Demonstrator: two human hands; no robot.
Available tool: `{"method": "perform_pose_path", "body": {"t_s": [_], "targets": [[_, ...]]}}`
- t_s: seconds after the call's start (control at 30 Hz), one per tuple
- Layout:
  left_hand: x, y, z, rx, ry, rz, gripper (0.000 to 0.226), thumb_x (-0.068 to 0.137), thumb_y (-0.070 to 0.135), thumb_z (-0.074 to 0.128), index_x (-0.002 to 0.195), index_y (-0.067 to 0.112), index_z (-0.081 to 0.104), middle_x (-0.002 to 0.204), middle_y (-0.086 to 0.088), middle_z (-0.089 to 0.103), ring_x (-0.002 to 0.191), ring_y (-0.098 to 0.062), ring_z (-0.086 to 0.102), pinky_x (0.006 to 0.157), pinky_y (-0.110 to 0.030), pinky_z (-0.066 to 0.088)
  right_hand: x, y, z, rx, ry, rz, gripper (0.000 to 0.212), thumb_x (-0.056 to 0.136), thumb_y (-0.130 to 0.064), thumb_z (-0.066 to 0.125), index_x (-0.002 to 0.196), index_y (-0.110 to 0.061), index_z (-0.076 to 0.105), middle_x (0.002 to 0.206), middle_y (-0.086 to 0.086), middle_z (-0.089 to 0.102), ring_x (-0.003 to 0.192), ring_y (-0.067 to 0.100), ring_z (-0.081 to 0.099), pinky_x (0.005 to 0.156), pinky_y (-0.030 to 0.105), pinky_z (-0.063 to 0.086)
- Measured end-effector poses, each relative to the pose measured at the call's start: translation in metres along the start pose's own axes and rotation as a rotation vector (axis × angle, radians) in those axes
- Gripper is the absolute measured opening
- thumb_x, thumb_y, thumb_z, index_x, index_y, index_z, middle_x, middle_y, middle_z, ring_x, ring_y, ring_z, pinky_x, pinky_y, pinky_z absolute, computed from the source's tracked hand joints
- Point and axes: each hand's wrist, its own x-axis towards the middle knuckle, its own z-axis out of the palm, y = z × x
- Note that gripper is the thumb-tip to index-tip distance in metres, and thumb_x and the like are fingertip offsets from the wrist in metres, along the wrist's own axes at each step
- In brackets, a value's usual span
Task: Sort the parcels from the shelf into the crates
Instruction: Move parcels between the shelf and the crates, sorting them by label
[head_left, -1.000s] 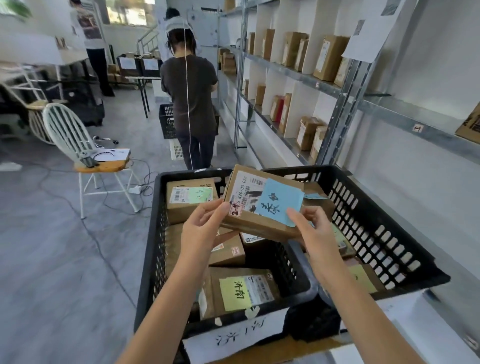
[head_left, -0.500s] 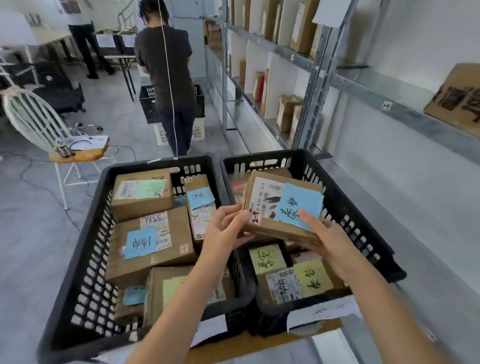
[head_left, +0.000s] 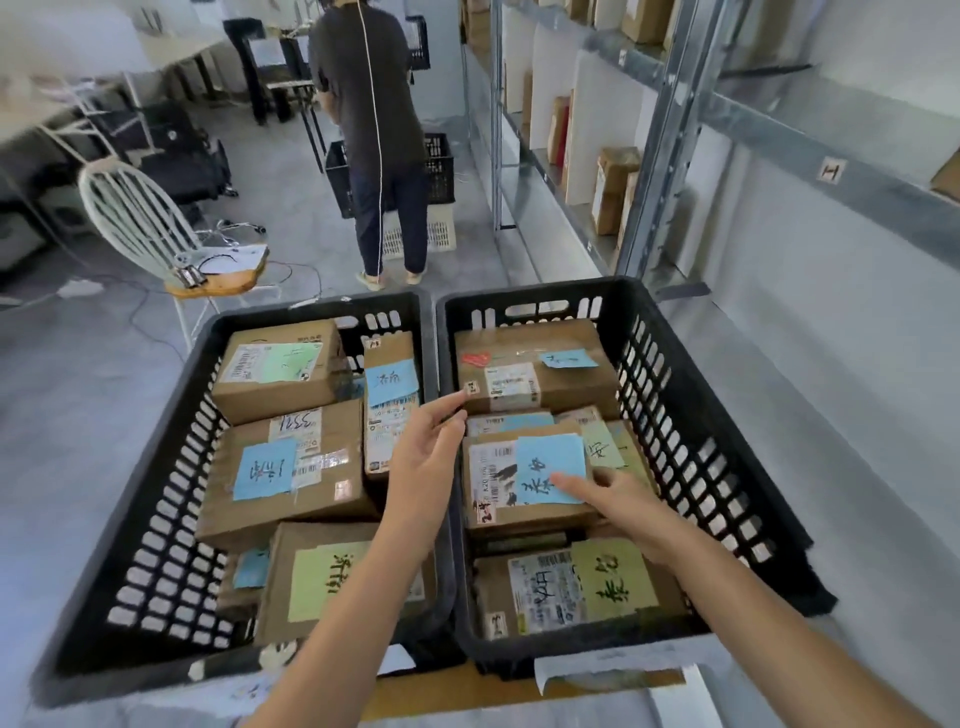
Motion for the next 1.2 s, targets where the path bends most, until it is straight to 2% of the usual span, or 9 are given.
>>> {"method": "perform_pose_path", "body": {"t_s": [0.27,0.5,0.63,0.73,0.83,0.9,1.0,1.1,1.2], "targets": [[-0.006,0.004,-0.012,0.156,0.015,-0.072,0.034,0.102,0.024,0.051,0.136,0.032,0.053,0.135,0.016,0.055,0.127,0.002,0.048,0.091,-0.011,0.037,0.015,0.007,-0.026,-0.273,-0.159,0.057,0.115,0.048,-0.073,0.083,0.145,-0.030,0.041,0.126,-0.003,0.062,0.112,0.017,0.060,0.103,0.040,0.047],[-0.009,0.002,-0.009,0.170,0.055,-0.065,0.037,0.102,0.021,0.052,0.138,0.028,0.051,0.140,0.012,0.052,0.130,-0.003,0.047,0.091,-0.011,0.036,0.028,0.008,-0.012,-0.386,-0.169,0.050,0.075,0.078,-0.064,0.069,0.140,-0.025,0.052,0.132,-0.003,0.060,0.112,0.015,0.058,0.099,0.032,0.045],[-0.006,0.001,-0.001,0.209,0.031,-0.037,0.039,0.101,0.021,0.053,0.139,0.028,0.050,0.139,0.012,0.052,0.130,-0.003,0.046,0.086,-0.008,0.037,0.029,0.002,-0.006,-0.496,-0.203,0.005,0.058,0.085,-0.066,0.059,0.129,-0.027,0.057,0.101,-0.021,0.061,0.090,0.000,0.060,0.064,0.012,0.045],[0.002,0.003,0.004,0.268,-0.001,-0.003,0.040,0.100,0.015,0.053,0.137,0.027,0.049,0.138,0.011,0.052,0.130,-0.004,0.047,0.084,-0.005,0.041,0.027,0.002,-0.004,-0.592,-0.105,-0.052,0.053,0.091,-0.061,0.055,0.121,-0.018,0.061,0.097,-0.012,0.066,0.086,0.008,0.065,0.058,0.015,0.049],[0.011,0.009,0.013,0.324,-0.057,0.050,0.046,0.100,0.008,0.051,0.143,0.022,0.045,0.144,0.007,0.050,0.133,-0.004,0.044,0.101,-0.011,0.041,0.015,-0.008,-0.008,-0.661,0.134,-0.130,0.055,0.097,-0.053,0.049,0.125,-0.007,0.059,0.113,0.009,0.067,0.098,0.023,0.064,0.084,0.037,0.053],[0.016,0.014,0.022,0.406,-0.100,0.098,0.048,0.100,0.011,0.051,0.146,0.023,0.044,0.146,0.009,0.048,0.135,-0.004,0.041,0.111,-0.021,0.036,-0.001,-0.020,-0.017,-0.657,0.210,-0.241,0.049,0.100,-0.044,0.048,0.131,-0.009,0.057,0.125,0.008,0.063,0.109,0.022,0.061,0.094,0.036,0.049],[0.020,0.024,0.039,0.516,-0.159,0.195,0.048,0.101,0.018,0.052,0.147,0.026,0.041,0.146,0.015,0.044,0.128,0.009,0.035,0.102,-0.004,0.026,-0.031,-0.039,-0.037,-0.675,0.309,-0.405,0.044,0.100,-0.034,0.051,0.140,-0.014,0.052,0.137,0.000,0.056,0.122,0.015,0.054,0.096,0.022,0.040],[0.025,0.041,0.063,0.557,-0.245,0.323,0.050,0.101,0.019,0.053,0.148,0.023,0.039,0.150,0.011,0.043,0.130,0.009,0.032,0.107,-0.012,0.021,-0.062,-0.061,-0.058,-0.687,0.473,-0.553,0.045,0.101,-0.032,0.051,0.143,-0.017,0.049,0.144,-0.002,0.052,0.124,0.010,0.051,0.095,0.015,0.037],[0.032,0.068,0.092,0.591,-0.352,0.442,0.051,0.101,0.021,0.052,0.150,0.022,0.036,0.154,0.007,0.039,0.142,-0.003,0.029,0.113,-0.018,0.020,-0.094,-0.085,-0.080,-0.695,0.610,-0.631,0.047,0.102,-0.032,0.049,0.146,-0.018,0.044,0.151,0.002,0.044,0.138,0.017,0.042,0.113,0.033,0.036]]}}
